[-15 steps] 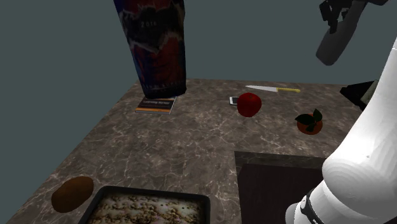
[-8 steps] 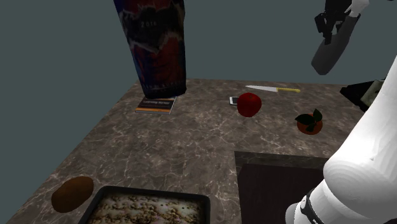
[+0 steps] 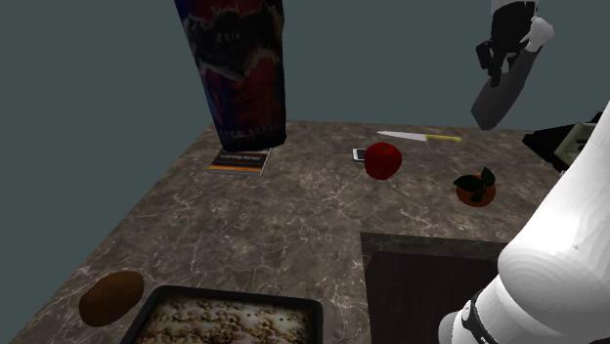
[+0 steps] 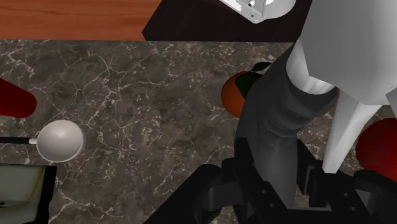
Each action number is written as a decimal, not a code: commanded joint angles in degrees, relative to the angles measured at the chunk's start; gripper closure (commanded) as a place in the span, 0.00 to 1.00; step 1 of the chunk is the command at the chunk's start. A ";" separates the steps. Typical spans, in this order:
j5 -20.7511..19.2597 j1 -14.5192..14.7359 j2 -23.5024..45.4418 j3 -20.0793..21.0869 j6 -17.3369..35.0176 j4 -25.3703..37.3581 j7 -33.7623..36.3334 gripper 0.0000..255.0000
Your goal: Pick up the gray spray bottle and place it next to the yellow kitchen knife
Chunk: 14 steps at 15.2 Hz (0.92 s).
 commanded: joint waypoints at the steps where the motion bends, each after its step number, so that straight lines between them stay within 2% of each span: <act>1: 0.05 0.19 -0.17 0.10 1.59 -1.72 0.36 1.00; 14: 0.64 0.46 0.29 0.41 11.44 -11.25 1.05 1.00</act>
